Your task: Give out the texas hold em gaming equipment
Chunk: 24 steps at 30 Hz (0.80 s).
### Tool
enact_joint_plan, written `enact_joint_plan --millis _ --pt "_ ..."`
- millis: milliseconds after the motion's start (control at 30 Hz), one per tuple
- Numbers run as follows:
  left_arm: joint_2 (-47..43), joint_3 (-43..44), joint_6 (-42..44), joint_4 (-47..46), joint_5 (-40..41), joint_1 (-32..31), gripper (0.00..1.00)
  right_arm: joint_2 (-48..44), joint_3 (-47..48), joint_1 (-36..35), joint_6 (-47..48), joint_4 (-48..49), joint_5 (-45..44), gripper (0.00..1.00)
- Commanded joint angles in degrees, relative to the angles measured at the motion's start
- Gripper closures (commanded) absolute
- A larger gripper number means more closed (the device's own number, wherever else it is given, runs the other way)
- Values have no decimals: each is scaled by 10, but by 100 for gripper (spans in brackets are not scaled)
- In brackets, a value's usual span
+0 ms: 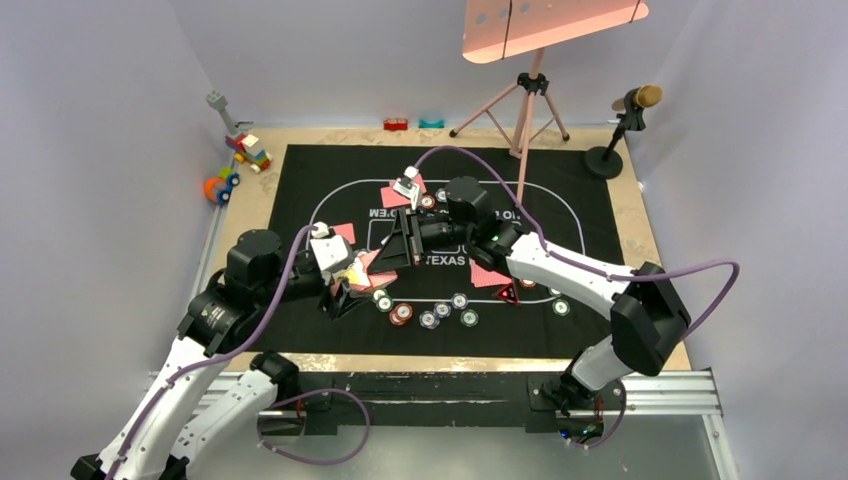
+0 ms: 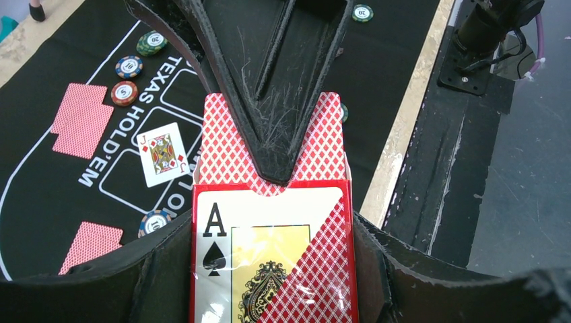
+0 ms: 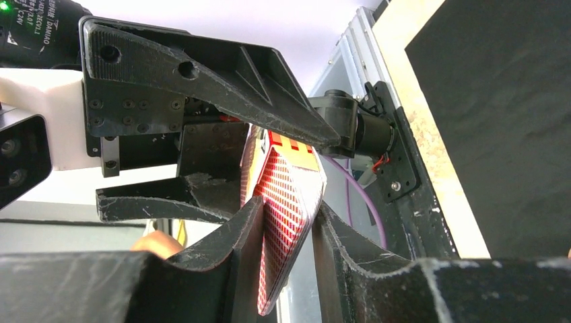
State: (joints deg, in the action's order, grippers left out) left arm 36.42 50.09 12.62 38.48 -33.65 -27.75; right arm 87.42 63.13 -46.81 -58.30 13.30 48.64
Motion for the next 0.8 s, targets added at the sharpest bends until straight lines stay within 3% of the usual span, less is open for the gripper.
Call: enact_joint_plan --millis 0,767 --pt "-11 18 0 -44 -10 3 91 -31 -14 13 19 -15 10 67" --pt "-22 27 -23 -45 -17 4 92 -83 1 61 99 -131 2 62"
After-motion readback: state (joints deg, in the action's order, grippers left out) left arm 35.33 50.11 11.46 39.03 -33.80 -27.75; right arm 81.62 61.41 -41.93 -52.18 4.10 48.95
